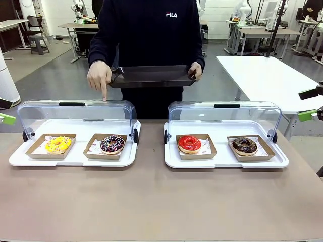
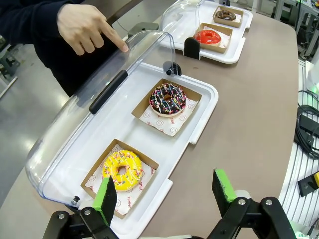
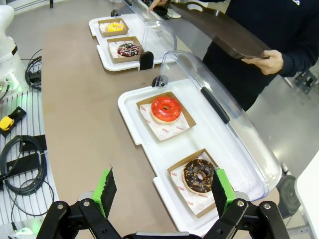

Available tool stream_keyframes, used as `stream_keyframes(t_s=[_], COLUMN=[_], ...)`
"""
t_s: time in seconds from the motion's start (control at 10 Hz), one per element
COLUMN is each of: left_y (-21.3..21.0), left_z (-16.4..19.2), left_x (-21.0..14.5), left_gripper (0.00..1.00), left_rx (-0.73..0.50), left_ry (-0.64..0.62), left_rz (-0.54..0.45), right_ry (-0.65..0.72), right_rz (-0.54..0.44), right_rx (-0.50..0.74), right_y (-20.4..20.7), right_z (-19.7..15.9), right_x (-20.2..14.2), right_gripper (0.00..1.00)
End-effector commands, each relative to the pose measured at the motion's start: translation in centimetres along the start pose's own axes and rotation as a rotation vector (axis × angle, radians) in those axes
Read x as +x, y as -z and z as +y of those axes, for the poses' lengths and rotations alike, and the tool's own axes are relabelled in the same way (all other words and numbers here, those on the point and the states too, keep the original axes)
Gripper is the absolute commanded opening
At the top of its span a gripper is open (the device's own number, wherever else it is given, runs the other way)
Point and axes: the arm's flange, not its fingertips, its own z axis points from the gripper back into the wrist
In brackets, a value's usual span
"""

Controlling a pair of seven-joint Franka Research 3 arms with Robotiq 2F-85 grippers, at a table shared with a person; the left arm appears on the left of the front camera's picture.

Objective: Provide the desired donut to the person.
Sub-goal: Pick up and lift the Paper togo box containing the Donut pointed at by the person.

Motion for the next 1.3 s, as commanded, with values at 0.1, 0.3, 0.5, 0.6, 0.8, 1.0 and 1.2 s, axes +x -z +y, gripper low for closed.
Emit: stream_keyframes(t_s=[0.1, 0.3, 0.5, 0.6, 0.8, 1.0, 1.2], left_y=[0.0, 1.7, 7.1, 9.9, 15.8, 21.1, 23.9], left_z=[0.2, -1.0, -2.4, -2.9, -4.4, -3.7, -3.4], left_x=[-0.2, 1.7, 4.2, 4.4, 4.3, 3.9, 4.1], left_gripper=[1.0, 1.0, 1.0, 1.0, 1.0, 1.0, 1.0], left_rx=[-0.003, -0.001, -0.064, -0.11, -0.153, -0.123, -0.049], left_ry=[0.01, 0.035, 0.126, 0.198, 0.329, 0.351, 0.44], left_rz=[-0.012, 0.055, 0.197, 0.26, 0.379, 0.408, 0.465], right_ry=[0.001, 0.001, 0.001, 0.001, 0.001, 0.001, 0.001], right_rz=[-0.018, -0.018, -0.018, -0.018, -0.018, -0.018, -0.018], right_rx=[0.006, 0.006, 0.006, 0.006, 0.006, 0.006, 0.006], right_y=[0.2, 0.2, 0.2, 0.2, 0.2, 0.2, 0.2], right_z=[-0.2, -0.2, -0.2, -0.2, -0.2, -0.2, -0.2], right_x=[0.0, 0.0, 0.0, 0.0, 0.0, 0.0, 0.0], right_gripper=[1.0, 1.0, 1.0, 1.0, 1.0, 1.0, 1.0])
